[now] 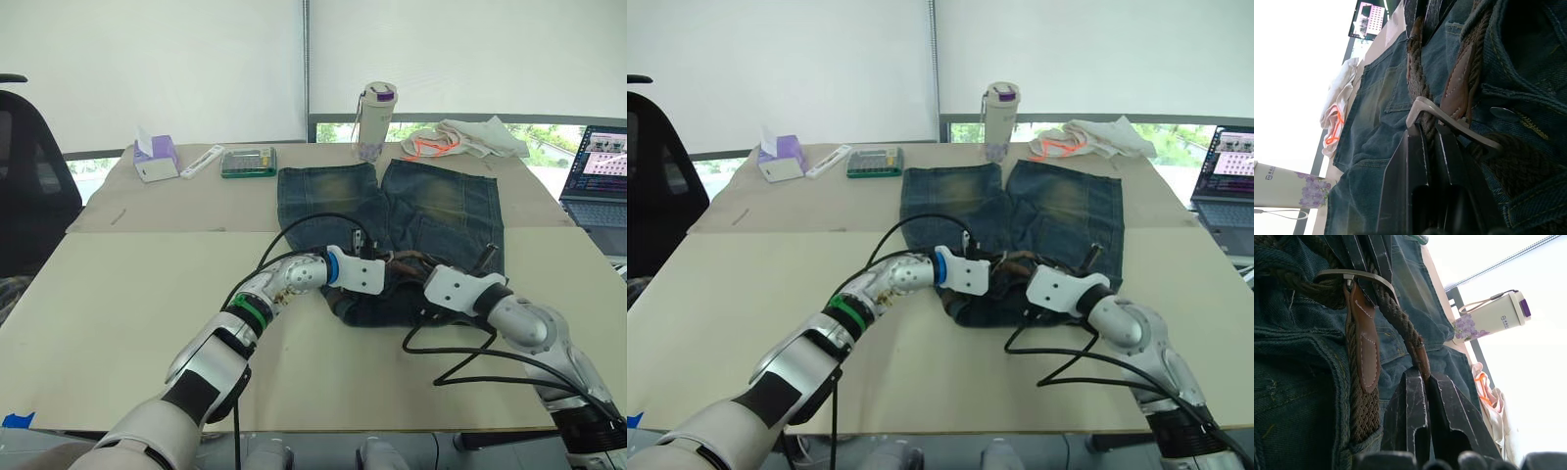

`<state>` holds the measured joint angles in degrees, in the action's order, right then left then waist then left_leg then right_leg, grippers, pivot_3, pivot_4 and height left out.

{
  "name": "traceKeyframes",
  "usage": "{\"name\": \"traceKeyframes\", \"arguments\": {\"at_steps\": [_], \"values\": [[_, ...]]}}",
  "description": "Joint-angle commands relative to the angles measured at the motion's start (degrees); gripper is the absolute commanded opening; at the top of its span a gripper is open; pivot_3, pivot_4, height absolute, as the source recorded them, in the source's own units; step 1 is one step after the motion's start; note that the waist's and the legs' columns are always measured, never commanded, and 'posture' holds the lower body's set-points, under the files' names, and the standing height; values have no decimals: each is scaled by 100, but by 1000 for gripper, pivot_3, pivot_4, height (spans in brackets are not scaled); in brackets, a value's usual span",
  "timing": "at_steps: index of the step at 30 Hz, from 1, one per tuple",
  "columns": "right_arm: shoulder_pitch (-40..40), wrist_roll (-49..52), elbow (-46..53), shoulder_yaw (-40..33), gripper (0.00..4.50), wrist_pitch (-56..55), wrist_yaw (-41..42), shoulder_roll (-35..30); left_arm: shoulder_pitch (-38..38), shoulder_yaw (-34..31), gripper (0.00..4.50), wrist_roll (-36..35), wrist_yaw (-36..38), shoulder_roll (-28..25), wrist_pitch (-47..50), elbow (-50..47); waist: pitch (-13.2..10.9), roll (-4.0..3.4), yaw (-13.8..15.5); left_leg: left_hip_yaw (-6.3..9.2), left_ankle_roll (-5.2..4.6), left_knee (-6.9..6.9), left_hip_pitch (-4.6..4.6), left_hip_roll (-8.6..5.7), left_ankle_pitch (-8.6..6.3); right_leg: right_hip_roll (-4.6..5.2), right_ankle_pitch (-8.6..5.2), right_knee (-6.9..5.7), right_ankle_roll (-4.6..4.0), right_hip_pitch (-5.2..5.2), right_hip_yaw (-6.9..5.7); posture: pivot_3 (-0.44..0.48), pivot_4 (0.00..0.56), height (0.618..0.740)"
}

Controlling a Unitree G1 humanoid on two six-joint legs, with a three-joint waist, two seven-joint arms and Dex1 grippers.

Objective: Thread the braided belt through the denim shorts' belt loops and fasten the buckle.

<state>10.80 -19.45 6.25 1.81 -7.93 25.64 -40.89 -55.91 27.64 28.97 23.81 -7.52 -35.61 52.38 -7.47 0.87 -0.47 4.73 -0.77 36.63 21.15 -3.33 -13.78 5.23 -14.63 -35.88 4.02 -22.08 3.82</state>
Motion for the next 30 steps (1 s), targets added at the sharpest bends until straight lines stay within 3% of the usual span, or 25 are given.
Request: {"name": "traceKeyframes", "arguments": {"at_steps": [1,2,3,5,7,10,14,20,30], "values": [[14,37,143,-156,27,-126,-105,-14,46,-148,0,-374,166,61,-224,-253,0,0,-2,0,0,0,0,0,0,0,0,0,0,0,0,0,150,740],[-18,40,152,-182,27,-126,-115,-17,79,-220,0,-504,202,75,-278,-303,0,-1,-2,0,0,0,0,0,0,0,0,0,0,0,0,0,150,740],[-53,40,162,-208,0,-131,-127,-25,112,-277,758,-626,249,82,-336,-356,0,-1,-4,0,0,0,0,1,0,0,0,-1,0,0,0,0,150,740],[-118,52,182,-274,0,-135,-159,-34,197,-380,1323,-843,307,95,-469,-460,0,-1,-3,1,0,0,0,2,0,0,0,-1,0,-1,0,0,150,740],[-189,82,216,-382,0,-114,-211,-41,445,-782,2062,-1786,674,323,-512,-691,1,-1,3,1,0,0,0,2,0,1,0,-1,-1,-1,0,0,150,740],[-337,190,269,-634,0,-96,-330,-14,922,-1527,3054,-3552,1458,634,155,-1462,2,-4,32,4,0,3,1,10,0,8,1,-4,-1,-2,1,0,150,740],[-595,333,346,-936,0,-240,-364,-61,1154,-1763,4404,-3745,1853,225,546,-1742,4,-5,2,1,0,11,-1,10,0,0,1,-9,-2,-1,5,0,150,740],[-1135,373,131,-1485,0,-463,-350,-383,1320,-1713,4461,-3340,2033,-377,838,-1316,18,-28,-16,-3,-2,11,-9,5,-1,-5,1,-12,-2,4,9,0,150,740],[-1664,285,-897,-2176,0,-692,-624,-859,1598,-1669,4461,-3220,2386,-537,779,-1384,15,-21,39,-7,-2,13,-6,1,-2,1,1,-4,-2,8,8,0,150,740]]}}
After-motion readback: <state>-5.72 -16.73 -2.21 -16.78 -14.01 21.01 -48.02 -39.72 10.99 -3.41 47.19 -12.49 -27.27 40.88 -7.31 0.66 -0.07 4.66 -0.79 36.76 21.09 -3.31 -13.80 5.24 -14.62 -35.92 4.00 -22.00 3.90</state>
